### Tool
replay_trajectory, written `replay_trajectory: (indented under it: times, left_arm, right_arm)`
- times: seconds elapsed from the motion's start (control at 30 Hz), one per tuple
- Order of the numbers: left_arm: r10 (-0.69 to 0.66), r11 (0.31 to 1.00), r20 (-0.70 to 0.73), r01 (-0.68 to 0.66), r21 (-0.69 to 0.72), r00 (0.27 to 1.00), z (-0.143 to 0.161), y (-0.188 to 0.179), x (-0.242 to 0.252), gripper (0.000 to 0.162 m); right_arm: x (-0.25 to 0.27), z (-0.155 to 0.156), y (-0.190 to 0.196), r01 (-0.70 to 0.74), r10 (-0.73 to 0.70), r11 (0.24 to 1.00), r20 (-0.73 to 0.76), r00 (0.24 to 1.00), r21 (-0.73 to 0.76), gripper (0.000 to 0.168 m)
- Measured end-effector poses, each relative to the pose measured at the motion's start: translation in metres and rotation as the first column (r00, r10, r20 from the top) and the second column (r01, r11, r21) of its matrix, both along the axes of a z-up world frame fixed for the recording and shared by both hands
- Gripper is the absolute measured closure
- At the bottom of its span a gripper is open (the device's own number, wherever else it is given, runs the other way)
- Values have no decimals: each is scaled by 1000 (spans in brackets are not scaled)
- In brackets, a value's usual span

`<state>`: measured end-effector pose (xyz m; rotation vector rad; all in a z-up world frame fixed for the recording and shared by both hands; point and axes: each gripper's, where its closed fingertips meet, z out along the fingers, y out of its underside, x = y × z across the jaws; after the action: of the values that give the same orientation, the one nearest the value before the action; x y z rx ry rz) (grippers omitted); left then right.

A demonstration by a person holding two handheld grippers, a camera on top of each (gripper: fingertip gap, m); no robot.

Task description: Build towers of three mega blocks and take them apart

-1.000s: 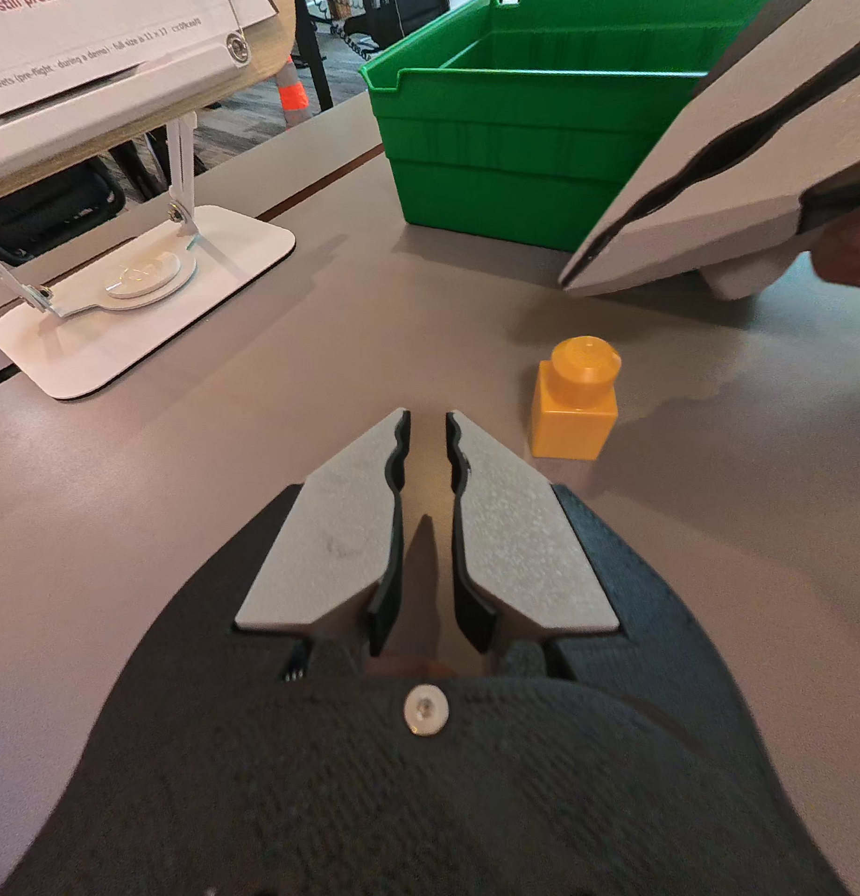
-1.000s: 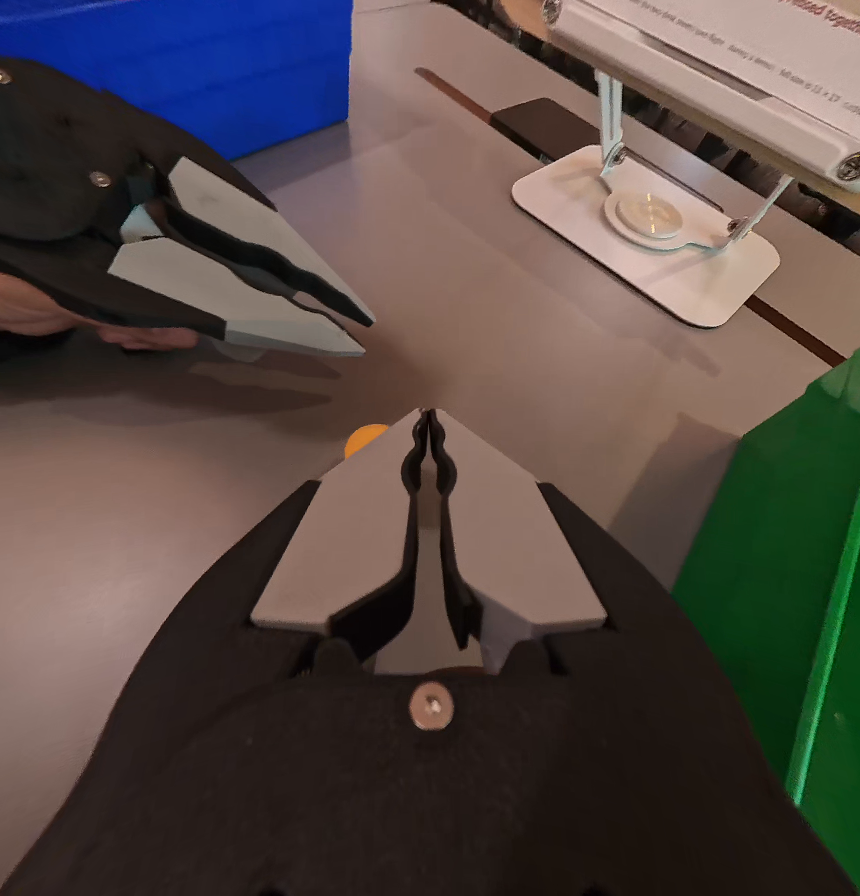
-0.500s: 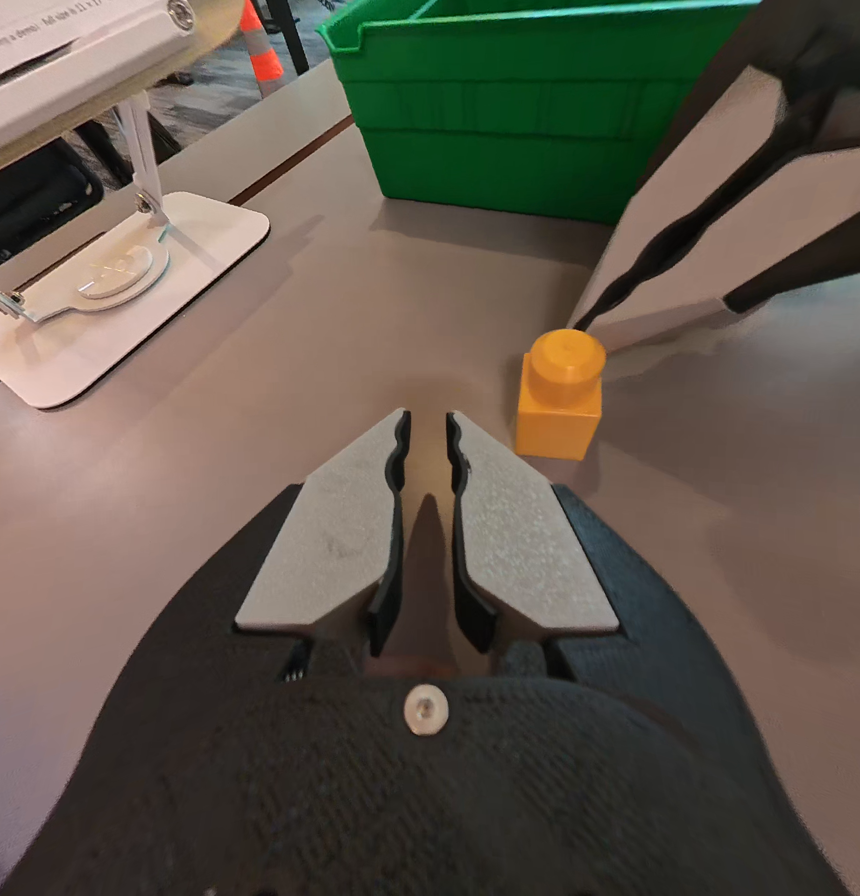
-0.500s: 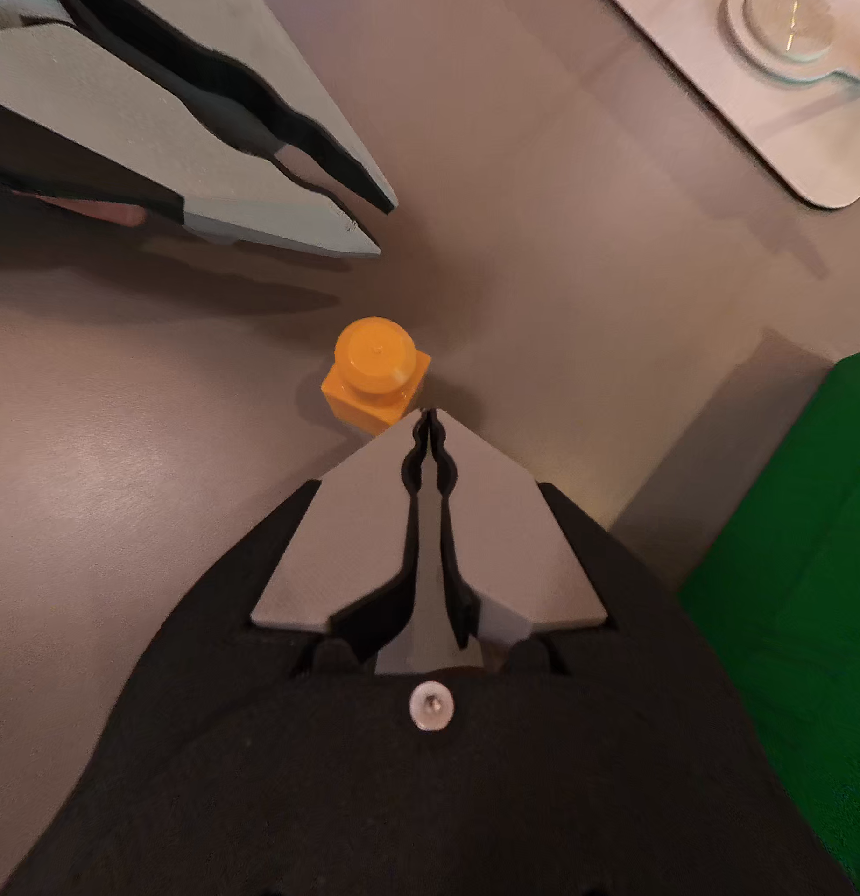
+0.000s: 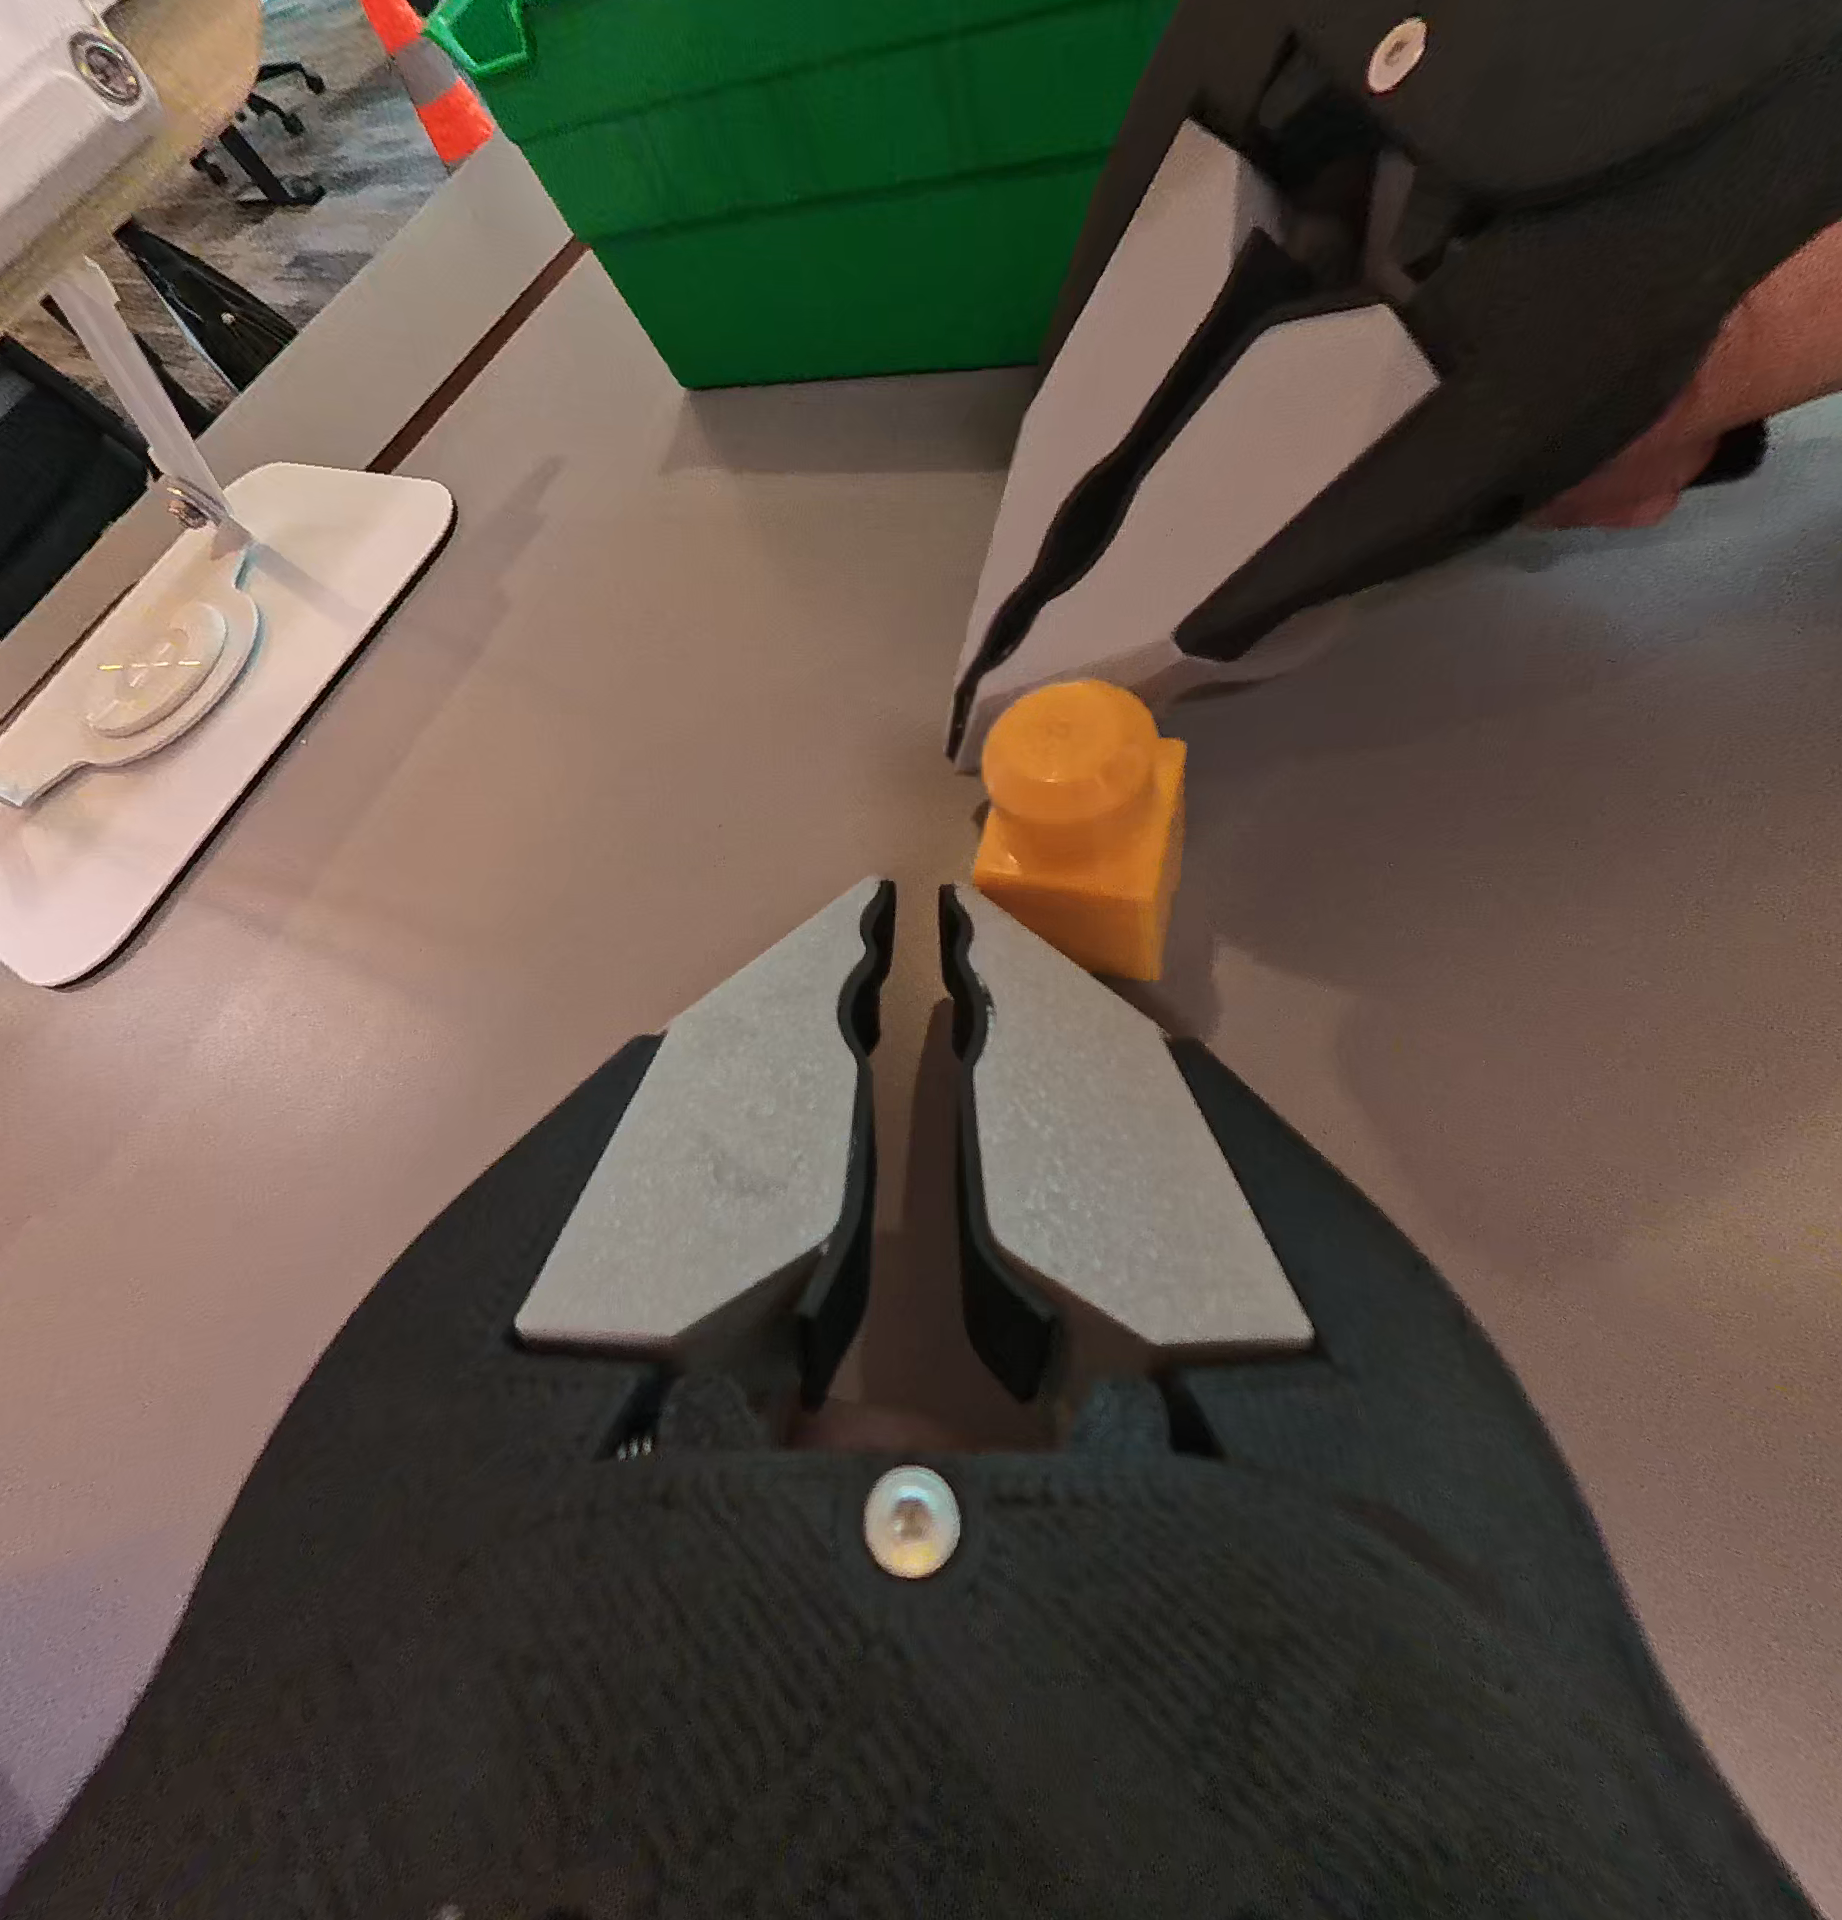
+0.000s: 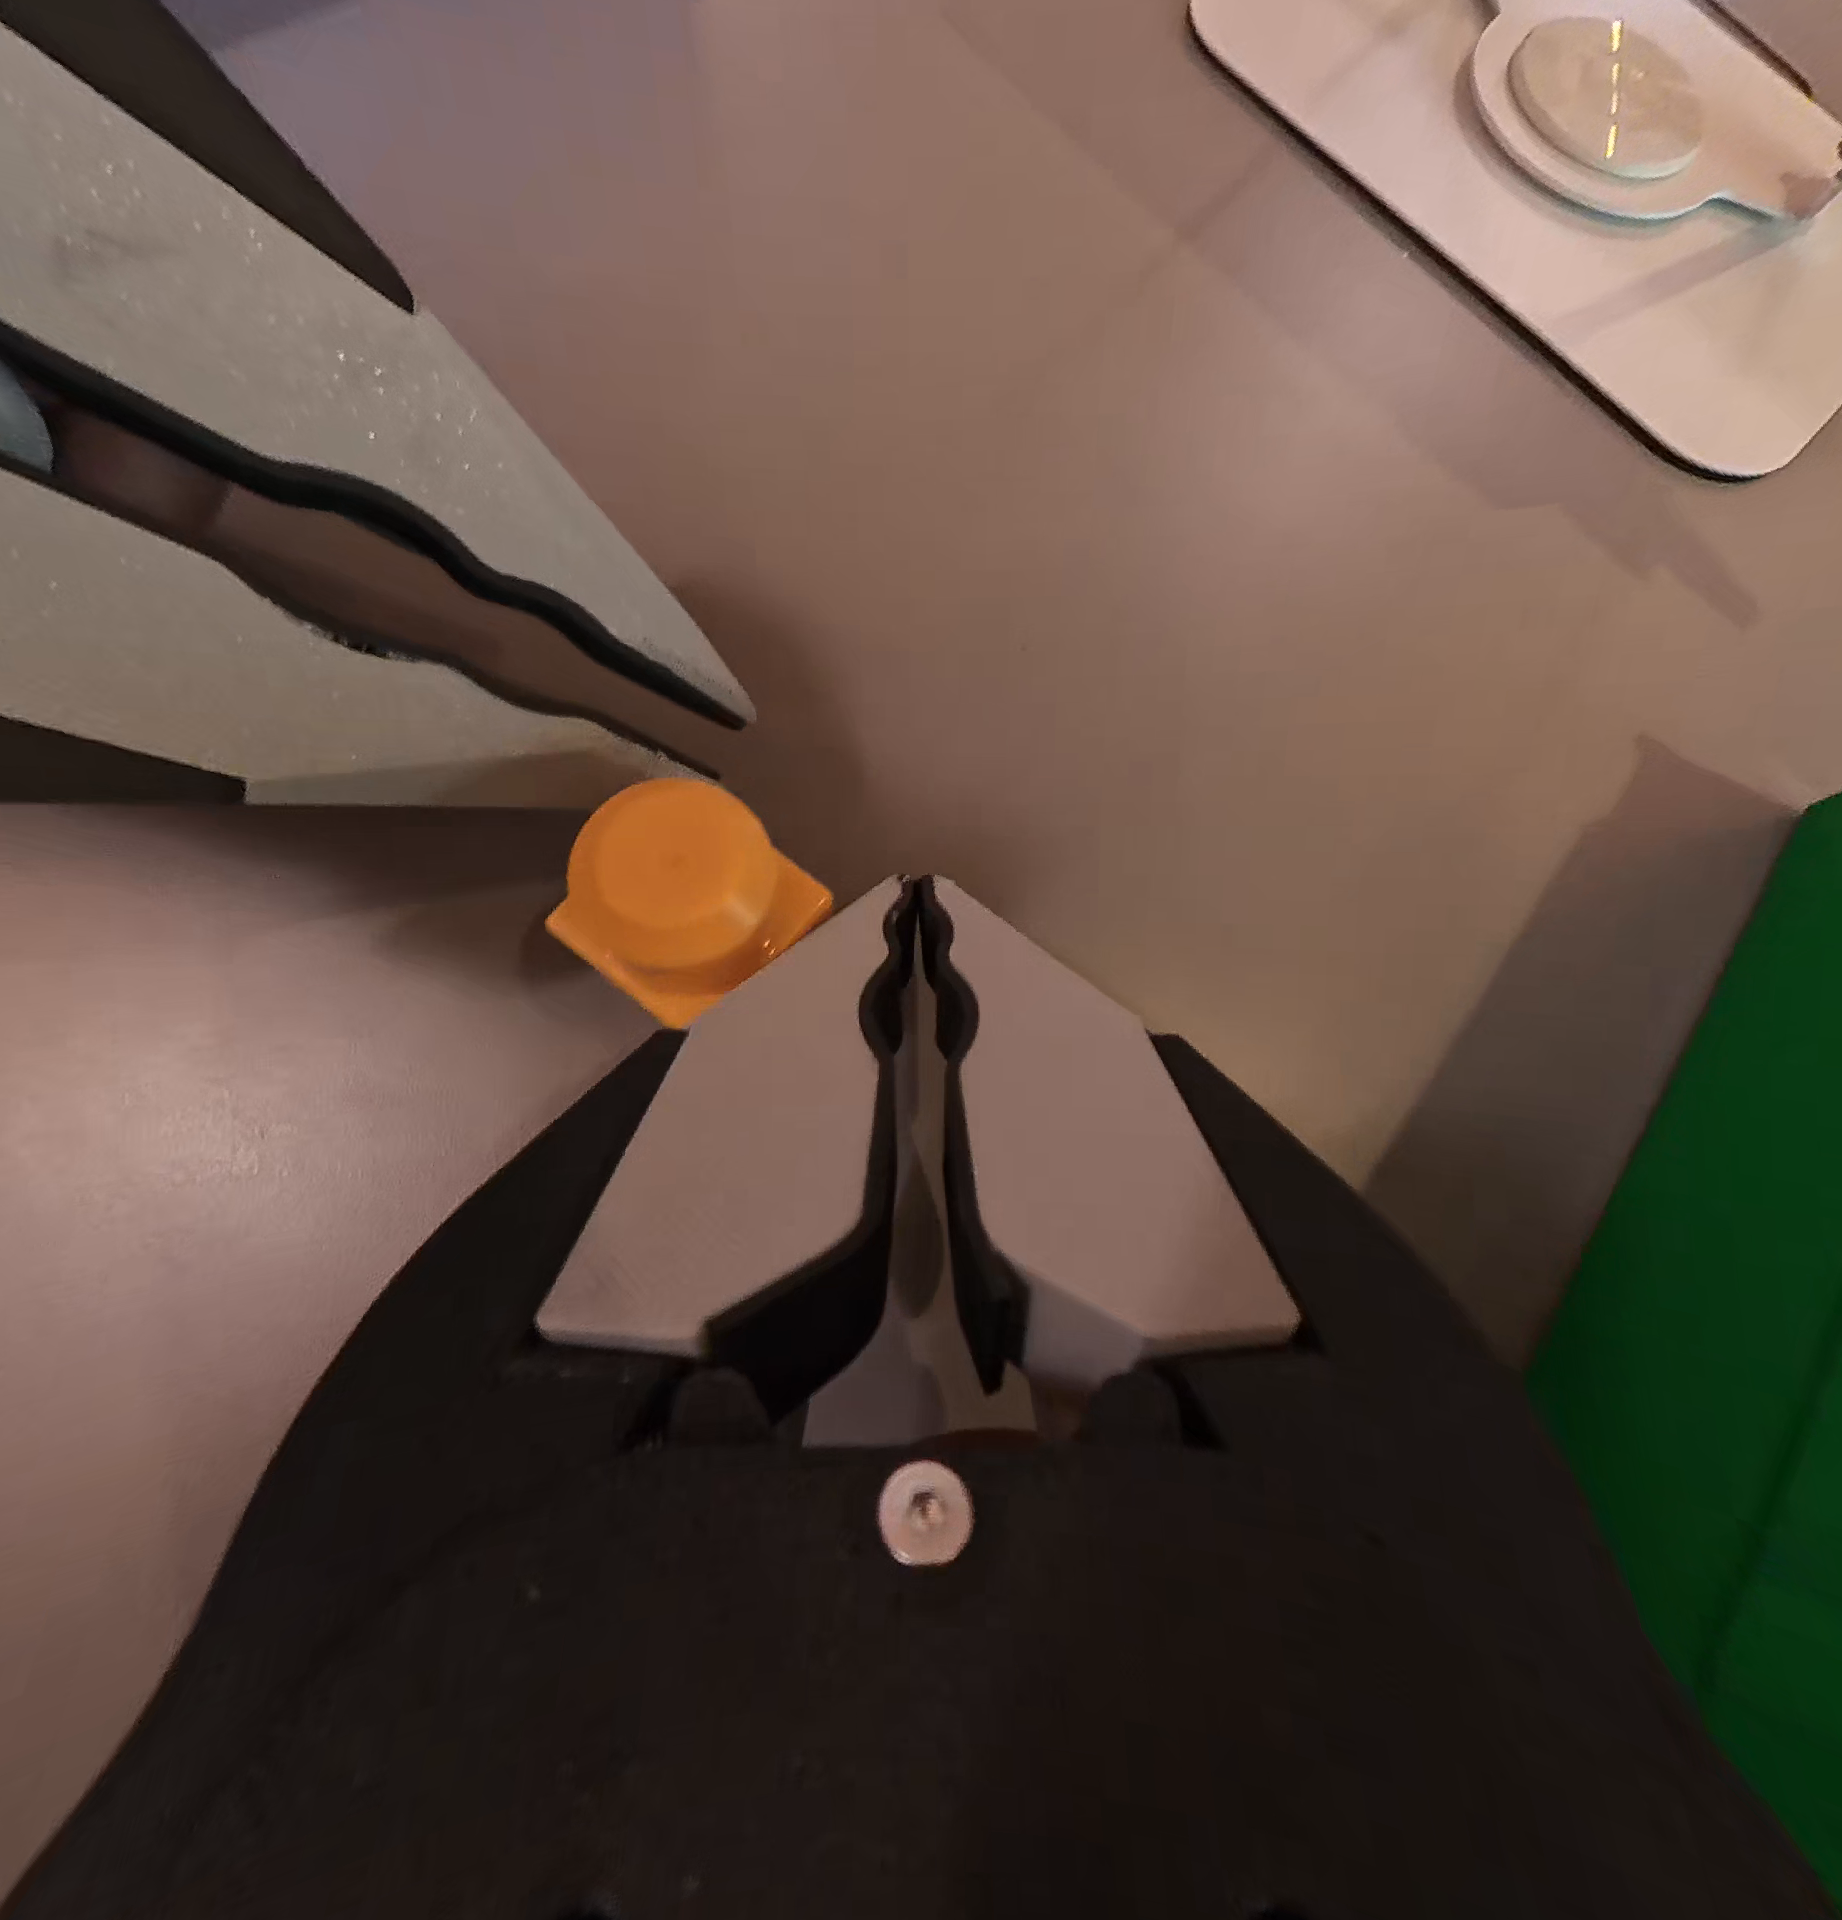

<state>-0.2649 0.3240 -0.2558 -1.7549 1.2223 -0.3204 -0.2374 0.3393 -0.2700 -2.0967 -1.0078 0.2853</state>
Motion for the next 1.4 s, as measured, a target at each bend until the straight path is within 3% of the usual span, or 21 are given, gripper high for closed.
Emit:
replay_trajectory:
  times: [0.03, 0.5, 1.0, 1.17, 1.4]
  left_arm:
    - [0, 1000, 9, 0, -5, 1000, 1, 0, 0, 155]
    - [107, 988, 159, -87, -131, 981, 11, 12, -19, 148]
    - [-27, 975, 55, 39, -220, 998, -9, -14, -19, 132]
    - [-2, 982, 33, 8, -188, 999, -10, -11, -18, 131]
    - [35, 987, -4, -35, -156, 999, -13, -5, -17, 132]
  right_arm:
    - [-2, 1, 2, -2, 2, 1000, -15, 1000, 9, 168]
    - [-2, 19, 8, -15, 28, 997, -177, 984, 77, 162]
    - [3, 6, 6, -26, 31, 998, -77, 997, 58, 162]
    - [4, -2, 3, -33, 34, 999, -69, 997, 10, 162]
    - [7, 6, 7, -16, 20, 998, -56, 998, 62, 160]
